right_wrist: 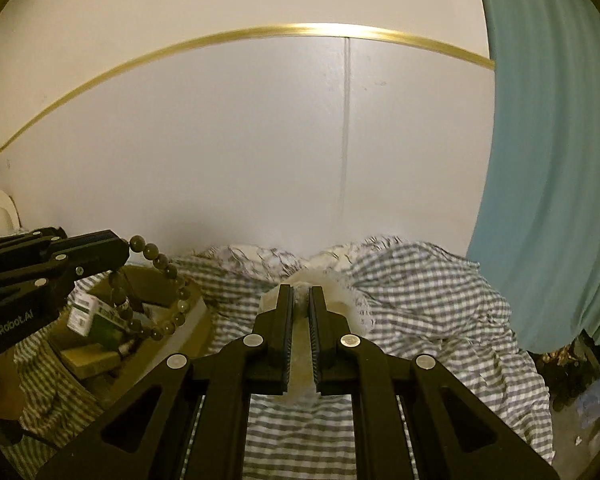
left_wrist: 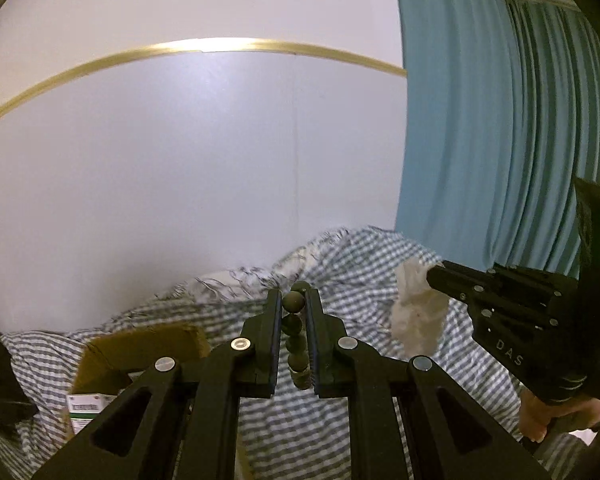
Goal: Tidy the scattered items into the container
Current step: 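Carry the bead bracelet and white cloth over the cardboard box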
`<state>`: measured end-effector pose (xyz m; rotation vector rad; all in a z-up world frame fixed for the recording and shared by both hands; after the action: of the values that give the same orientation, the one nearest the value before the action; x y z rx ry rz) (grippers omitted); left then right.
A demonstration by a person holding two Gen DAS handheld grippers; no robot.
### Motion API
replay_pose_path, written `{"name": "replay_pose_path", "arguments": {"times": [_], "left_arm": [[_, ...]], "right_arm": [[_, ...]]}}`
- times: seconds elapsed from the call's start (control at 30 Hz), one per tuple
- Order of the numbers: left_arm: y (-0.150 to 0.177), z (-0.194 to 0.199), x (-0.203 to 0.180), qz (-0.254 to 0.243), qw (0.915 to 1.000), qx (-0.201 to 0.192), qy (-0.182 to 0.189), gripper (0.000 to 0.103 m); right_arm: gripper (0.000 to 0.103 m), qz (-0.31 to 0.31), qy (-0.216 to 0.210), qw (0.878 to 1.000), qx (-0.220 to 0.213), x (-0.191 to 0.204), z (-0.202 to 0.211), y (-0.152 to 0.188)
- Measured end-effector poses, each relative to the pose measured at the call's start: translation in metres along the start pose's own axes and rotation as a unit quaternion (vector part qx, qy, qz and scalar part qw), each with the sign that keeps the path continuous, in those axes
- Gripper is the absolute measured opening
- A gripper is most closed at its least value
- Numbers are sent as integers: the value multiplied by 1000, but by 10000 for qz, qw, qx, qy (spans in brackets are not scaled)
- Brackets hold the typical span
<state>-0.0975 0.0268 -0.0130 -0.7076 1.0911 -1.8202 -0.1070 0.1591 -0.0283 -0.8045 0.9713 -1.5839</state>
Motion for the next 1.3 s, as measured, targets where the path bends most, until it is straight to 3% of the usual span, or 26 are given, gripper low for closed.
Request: {"name": "replay_pose_path", "arguments": {"times": [0.33, 0.67, 1.3], "left_arm": [[-4, 19, 51, 139, 9993, -89, -336, 12], [28, 9, 110, 319, 9968, 172, -713, 12], [119, -64, 179, 618, 9870, 1219, -841, 12]], "right_arm": [[8, 184, -317, 9992, -170, 49, 5, -17], [8, 375, -706, 9967, -123, 102, -7, -16], [7, 853, -1427, 9829, 792, 198, -113, 47]]}}
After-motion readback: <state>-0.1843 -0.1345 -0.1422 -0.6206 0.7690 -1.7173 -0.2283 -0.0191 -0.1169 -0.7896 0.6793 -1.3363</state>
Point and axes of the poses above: each gripper's, at about its wrist camera, not at the fingertips, and z roughly against the way its jaws point, x to its left, y to its underside, the point moved 10 cm from there along -z, roughly the way its jaws point, and after that the axes turned 2 degrees about -z, right-handed, at the moved point
